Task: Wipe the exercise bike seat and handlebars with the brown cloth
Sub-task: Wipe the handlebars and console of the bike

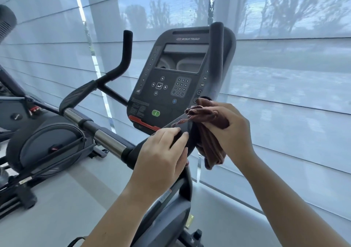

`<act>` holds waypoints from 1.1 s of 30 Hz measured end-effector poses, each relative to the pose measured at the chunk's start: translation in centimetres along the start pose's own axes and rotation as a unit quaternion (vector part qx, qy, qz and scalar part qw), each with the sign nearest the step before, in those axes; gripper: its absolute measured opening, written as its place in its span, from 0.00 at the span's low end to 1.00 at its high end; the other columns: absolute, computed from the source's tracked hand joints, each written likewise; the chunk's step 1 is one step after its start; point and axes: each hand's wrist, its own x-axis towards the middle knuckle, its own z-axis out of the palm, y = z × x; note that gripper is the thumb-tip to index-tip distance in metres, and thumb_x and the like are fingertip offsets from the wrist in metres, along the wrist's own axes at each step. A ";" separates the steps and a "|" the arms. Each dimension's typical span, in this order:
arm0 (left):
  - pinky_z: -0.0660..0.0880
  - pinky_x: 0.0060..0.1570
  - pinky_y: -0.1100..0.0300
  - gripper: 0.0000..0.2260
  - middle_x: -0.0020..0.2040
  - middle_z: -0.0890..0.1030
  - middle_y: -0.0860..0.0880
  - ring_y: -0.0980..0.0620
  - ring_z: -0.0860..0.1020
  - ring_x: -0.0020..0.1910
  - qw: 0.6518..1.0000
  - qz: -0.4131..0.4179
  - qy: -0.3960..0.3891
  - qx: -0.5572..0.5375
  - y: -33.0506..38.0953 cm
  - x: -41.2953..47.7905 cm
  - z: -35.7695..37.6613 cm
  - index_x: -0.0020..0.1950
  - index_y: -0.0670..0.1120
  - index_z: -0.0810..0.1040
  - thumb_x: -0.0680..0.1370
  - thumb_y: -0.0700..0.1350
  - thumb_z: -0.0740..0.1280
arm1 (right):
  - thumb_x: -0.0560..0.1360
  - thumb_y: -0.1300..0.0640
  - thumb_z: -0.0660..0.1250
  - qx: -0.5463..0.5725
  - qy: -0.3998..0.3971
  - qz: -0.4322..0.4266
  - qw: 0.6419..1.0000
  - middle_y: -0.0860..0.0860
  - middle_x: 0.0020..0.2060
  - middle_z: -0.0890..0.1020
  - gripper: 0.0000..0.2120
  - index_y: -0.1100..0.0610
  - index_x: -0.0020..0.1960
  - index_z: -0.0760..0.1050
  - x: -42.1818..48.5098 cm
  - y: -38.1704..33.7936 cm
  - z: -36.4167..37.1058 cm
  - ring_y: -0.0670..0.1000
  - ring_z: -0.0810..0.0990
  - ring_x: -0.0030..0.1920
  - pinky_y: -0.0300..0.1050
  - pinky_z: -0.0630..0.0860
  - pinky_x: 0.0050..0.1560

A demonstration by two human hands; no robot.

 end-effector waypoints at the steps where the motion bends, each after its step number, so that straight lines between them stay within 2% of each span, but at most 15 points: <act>1: 0.78 0.45 0.49 0.13 0.48 0.81 0.39 0.41 0.79 0.47 1.000 0.000 0.001 0.005 0.3 0.1 -0.1 0.53 0.37 0.80 0.76 0.41 0.61 | 0.68 0.62 0.73 -0.006 -0.009 -0.004 1.000 0.46 0.52 0.81 0.10 0.52 0.47 0.82 0.3 0.0 -0.3 0.43 0.77 0.55 0.40 0.72 0.59; 5: 0.77 0.44 0.49 0.13 0.49 0.81 0.40 0.42 0.79 0.48 0.999 -0.002 -0.018 0.036 1.7 1.0 -0.1 0.54 0.38 0.79 0.75 0.42 0.62 | 0.68 0.60 0.73 -0.052 0.000 -0.029 0.998 0.49 0.53 0.81 0.09 0.54 0.49 0.82 1.8 0.9 -1.6 0.52 0.76 0.58 0.49 0.71 0.61; 6: 0.77 0.45 0.49 0.13 0.49 0.80 0.41 0.42 0.78 0.49 0.999 -0.006 -0.023 0.048 2.2 1.5 0.1 0.55 0.39 0.79 0.74 0.43 0.62 | 0.68 0.60 0.73 -0.068 0.006 -0.042 0.997 0.50 0.54 0.81 0.10 0.55 0.49 0.82 2.3 1.3 -1.9 0.54 0.75 0.58 0.47 0.69 0.62; 9: 0.76 0.47 0.50 0.14 0.51 0.80 0.41 0.42 0.78 0.51 0.995 -0.030 -0.026 0.090 3.7 3.2 1.2 0.56 0.39 0.78 0.75 0.43 0.61 | 0.67 0.61 0.73 -0.110 0.006 -0.080 0.991 0.53 0.55 0.80 0.10 0.56 0.49 0.81 4.3 3.1 -2.2 0.58 0.72 0.58 0.33 0.62 0.61; 10: 0.76 0.47 0.50 0.14 0.51 0.79 0.41 0.41 0.77 0.51 0.993 -0.044 -0.027 0.104 4.2 3.9 1.7 0.56 0.39 0.78 0.74 0.43 0.61 | 0.67 0.61 0.73 -0.117 -0.008 -0.093 0.989 0.54 0.55 0.79 0.10 0.57 0.49 0.81 5.0 3.7 -2.1 0.59 0.72 0.58 0.32 0.61 0.60; 14: 0.75 0.44 0.51 0.13 0.52 0.79 0.40 0.41 0.78 0.51 0.982 -0.102 -0.038 0.154 5.6 6.4 4.1 0.55 0.39 0.78 0.71 0.40 0.67 | 0.69 0.62 0.72 -0.138 -0.091 -0.157 0.974 0.57 0.56 0.79 0.11 0.60 0.51 0.81 8.2 5.8 -1.8 0.62 0.71 0.58 0.43 0.63 0.62; 17: 0.76 0.42 0.50 0.14 0.51 0.79 0.39 0.41 0.78 0.51 0.968 -0.138 -0.061 0.199 5.8 7.1 5.4 0.54 0.38 0.78 0.69 0.39 0.70 | 0.70 0.58 0.71 -0.146 -0.109 -0.184 0.966 0.53 0.55 0.79 0.09 0.58 0.50 0.81 11.9 6.7 -1.8 0.59 0.70 0.58 0.38 0.62 0.62; 19: 0.77 0.43 0.51 0.15 0.51 0.79 0.38 0.40 0.78 0.51 0.961 -0.149 -0.062 0.223 5.6 6.8 5.8 0.54 0.38 0.77 0.69 0.38 0.70 | 0.71 0.56 0.71 -0.160 -0.098 -0.191 0.964 0.50 0.55 0.79 0.08 0.56 0.49 0.81 13.0 7.0 -1.3 0.58 0.69 0.57 0.43 0.66 0.61; 21: 0.77 0.45 0.51 0.13 0.51 0.79 0.39 0.41 0.78 0.52 0.962 -0.152 -0.048 0.221 5.4 6.5 6.0 0.55 0.38 0.77 0.72 0.38 0.66 | 0.70 0.56 0.72 -0.125 -0.065 -0.172 0.975 0.50 0.54 0.80 0.07 0.56 0.47 0.82 11.9 7.1 -0.7 0.58 0.70 0.56 0.46 0.67 0.59; 23: 0.76 0.47 0.51 0.13 0.52 0.79 0.41 0.42 0.77 0.52 0.962 -0.151 -0.039 0.224 5.2 6.5 6.1 0.57 0.38 0.77 0.75 0.40 0.61 | 0.69 0.56 0.73 -0.063 -0.033 -0.160 0.985 0.51 0.53 0.81 0.08 0.57 0.46 0.82 9.5 7.0 -0.3 0.59 0.71 0.55 0.41 0.66 0.59; 25: 0.75 0.49 0.51 0.15 0.52 0.79 0.41 0.43 0.77 0.53 0.962 -0.142 -0.042 0.229 5.1 6.4 6.2 0.58 0.38 0.76 0.75 0.41 0.59 | 0.69 0.57 0.72 -0.036 -0.044 -0.184 0.981 0.52 0.53 0.81 0.07 0.57 0.46 0.82 7.6 7.1 -0.3 0.60 0.72 0.55 0.39 0.64 0.59; 27: 0.75 0.51 0.51 0.14 0.53 0.79 0.41 0.42 0.77 0.55 0.963 -0.137 -0.046 0.228 5.1 6.3 6.3 0.58 0.38 0.76 0.75 0.39 0.62 | 0.69 0.58 0.72 -0.058 -0.089 -0.235 0.966 0.53 0.53 0.81 0.07 0.57 0.47 0.82 8.5 7.4 -1.0 0.61 0.72 0.54 0.41 0.65 0.60; 29: 0.75 0.52 0.51 0.13 0.54 0.79 0.40 0.42 0.77 0.55 0.962 -0.136 -0.047 0.232 5.2 6.2 6.2 0.58 0.37 0.77 0.74 0.36 0.66 | 0.69 0.59 0.72 -0.109 -0.124 -0.253 0.953 0.53 0.53 0.80 0.08 0.58 0.48 0.81 10.9 7.6 -1.7 0.61 0.71 0.54 0.49 0.68 0.59; 31: 0.75 0.52 0.50 0.15 0.54 0.79 0.39 0.41 0.77 0.55 0.962 -0.135 -0.045 0.231 5.2 6.0 6.1 0.58 0.36 0.77 0.71 0.35 0.69 | 0.70 0.60 0.71 -0.161 -0.114 -0.236 0.951 0.52 0.55 0.79 0.08 0.58 0.48 0.81 13.5 7.4 -2.0 0.61 0.70 0.55 0.53 0.69 0.57; 33: 0.76 0.51 0.51 0.15 0.54 0.79 0.39 0.41 0.78 0.55 0.966 -0.133 -0.038 0.219 5.2 5.9 6.0 0.57 0.36 0.78 0.70 0.35 0.69 | 0.70 0.60 0.70 -0.204 -0.086 -0.227 0.948 0.53 0.56 0.79 0.07 0.59 0.48 0.81 14.2 7.3 -1.3 0.62 0.70 0.55 0.54 0.70 0.56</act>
